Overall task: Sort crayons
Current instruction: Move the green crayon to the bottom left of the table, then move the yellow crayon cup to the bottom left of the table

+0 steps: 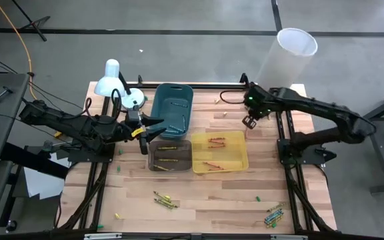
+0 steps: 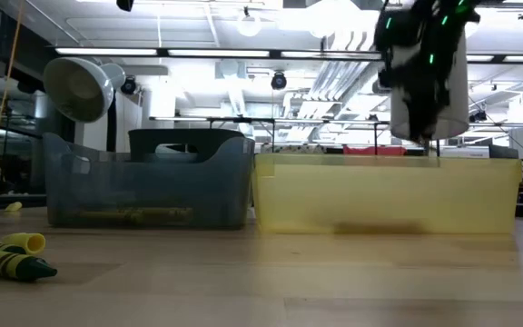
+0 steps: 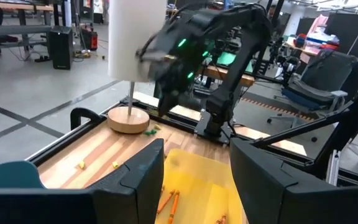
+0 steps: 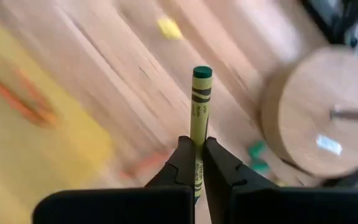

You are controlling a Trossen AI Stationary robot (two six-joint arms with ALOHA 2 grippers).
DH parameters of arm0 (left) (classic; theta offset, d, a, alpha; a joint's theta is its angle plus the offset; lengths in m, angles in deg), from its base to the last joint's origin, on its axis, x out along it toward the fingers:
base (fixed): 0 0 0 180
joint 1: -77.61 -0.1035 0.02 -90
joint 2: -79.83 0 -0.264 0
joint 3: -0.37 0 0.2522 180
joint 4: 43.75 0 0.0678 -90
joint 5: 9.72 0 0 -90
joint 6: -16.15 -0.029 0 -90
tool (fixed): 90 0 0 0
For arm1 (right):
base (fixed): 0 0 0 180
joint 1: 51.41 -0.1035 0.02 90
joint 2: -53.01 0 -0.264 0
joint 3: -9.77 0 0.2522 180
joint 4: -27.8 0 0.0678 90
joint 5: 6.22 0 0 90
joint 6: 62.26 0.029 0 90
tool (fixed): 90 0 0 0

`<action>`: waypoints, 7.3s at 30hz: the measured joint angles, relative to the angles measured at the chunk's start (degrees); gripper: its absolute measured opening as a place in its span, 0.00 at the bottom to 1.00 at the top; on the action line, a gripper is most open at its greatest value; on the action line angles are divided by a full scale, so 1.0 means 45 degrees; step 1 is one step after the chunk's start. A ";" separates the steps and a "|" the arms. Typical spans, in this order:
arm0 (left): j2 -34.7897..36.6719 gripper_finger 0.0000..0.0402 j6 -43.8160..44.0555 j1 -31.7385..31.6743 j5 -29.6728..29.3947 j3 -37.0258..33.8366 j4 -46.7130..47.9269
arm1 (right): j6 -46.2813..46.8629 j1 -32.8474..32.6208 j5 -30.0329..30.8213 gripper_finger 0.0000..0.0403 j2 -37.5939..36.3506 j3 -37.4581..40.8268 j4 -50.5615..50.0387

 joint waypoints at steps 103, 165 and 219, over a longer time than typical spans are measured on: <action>0.2361 0.42 -0.3881 0.0000 -0.0146 0.0000 -0.3147 | 0.7058 -1.0191 -0.6169 0.30 1.7431 -1.4690 0.8515; -1.1197 0.28 0.4252 1.2201 0.5341 0.6981 1.3067 | 0.6272 -0.8530 -0.2278 0.34 0.0732 -0.0047 0.6146; -1.2118 0.11 0.2491 1.0860 0.8302 0.3453 0.9308 | 0.6267 -0.8875 -0.1113 0.34 0.0694 0.0259 0.6428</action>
